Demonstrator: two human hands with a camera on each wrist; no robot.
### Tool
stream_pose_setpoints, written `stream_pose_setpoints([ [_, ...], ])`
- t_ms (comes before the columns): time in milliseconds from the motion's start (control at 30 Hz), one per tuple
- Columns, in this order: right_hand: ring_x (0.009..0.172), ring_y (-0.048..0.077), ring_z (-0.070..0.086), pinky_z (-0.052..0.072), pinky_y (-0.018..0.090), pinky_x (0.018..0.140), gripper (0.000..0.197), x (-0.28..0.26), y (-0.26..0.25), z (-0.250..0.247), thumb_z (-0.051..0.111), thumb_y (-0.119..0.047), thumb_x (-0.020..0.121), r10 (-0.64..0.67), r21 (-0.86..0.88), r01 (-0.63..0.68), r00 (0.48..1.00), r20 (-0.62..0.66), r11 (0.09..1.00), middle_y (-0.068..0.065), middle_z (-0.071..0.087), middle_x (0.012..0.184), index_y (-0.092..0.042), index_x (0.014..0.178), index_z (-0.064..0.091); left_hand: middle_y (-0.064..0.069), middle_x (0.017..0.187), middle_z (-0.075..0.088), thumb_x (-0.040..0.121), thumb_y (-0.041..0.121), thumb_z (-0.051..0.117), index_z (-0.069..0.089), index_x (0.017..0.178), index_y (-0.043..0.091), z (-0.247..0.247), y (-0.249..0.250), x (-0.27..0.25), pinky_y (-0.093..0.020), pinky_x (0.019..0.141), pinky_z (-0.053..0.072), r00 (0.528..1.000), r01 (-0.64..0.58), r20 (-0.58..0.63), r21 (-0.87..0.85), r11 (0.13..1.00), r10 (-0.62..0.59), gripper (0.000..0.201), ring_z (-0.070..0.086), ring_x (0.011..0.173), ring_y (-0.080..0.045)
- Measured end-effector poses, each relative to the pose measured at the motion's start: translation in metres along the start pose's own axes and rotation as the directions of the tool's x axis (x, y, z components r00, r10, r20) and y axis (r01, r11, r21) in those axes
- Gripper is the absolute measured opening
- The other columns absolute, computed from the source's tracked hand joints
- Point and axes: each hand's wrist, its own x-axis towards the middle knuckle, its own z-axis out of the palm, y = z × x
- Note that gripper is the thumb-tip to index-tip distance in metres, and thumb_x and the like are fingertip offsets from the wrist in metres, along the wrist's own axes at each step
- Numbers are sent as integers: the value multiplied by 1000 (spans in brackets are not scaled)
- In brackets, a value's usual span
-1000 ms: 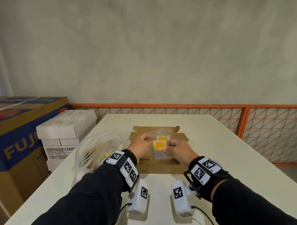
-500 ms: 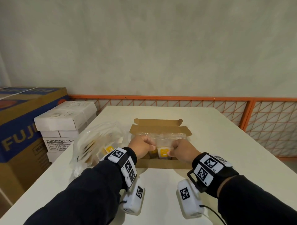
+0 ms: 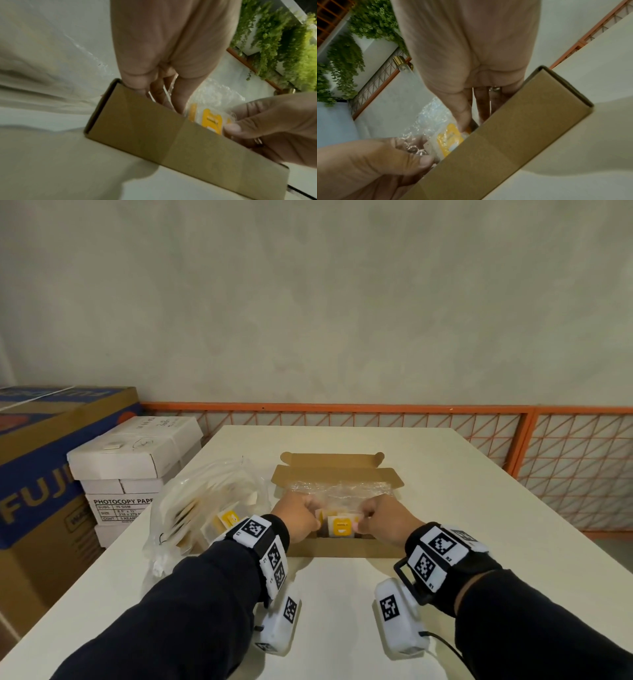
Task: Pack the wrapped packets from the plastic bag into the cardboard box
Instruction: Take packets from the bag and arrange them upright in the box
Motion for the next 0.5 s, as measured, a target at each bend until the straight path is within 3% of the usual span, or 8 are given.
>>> stream_pose_setpoints([
  [100,55,8,38,27,17,50,36,0,-1,-1,59,-9,86,22,-38,-23,999,-29,999,-2,41,60,-14,57,38,-5,104,63,84,8,63,60,113,10,3,1,0,-26,84,46,999,3,-40,33,999,-2,29,59,96,-20],
  [200,55,7,37,26,16,49,36,0,-1,-2,56,-6,87,43,-42,-46,997,-67,998,-2,41,61,-17,58,37,-6,108,65,81,11,67,62,106,13,4,2,0,-29,87,48,999,4,-53,-12,1000,-4,25,61,100,-21],
  [300,56,7,37,26,15,50,34,0,0,-2,55,-6,87,42,-44,-44,998,-35,998,-2,41,62,-17,59,38,-1,99,64,83,12,67,64,95,17,4,1,0,-25,82,46,999,-11,-51,-44,999,8,13,59,92,-16],
  [400,58,8,39,28,16,52,31,1,0,-1,55,-6,86,29,-62,-30,999,-16,998,-1,42,64,-16,61,40,-1,96,63,83,11,67,68,101,13,4,3,-3,-24,83,45,998,-4,-70,-105,994,-3,18,59,92,-18],
  [500,58,7,38,29,16,50,32,0,-1,-2,53,-5,88,12,-76,-15,999,-40,997,-2,42,65,-18,61,39,-5,108,66,85,13,66,68,108,11,3,2,-4,-26,88,46,994,-16,-112,-134,991,1,24,59,98,-19],
])
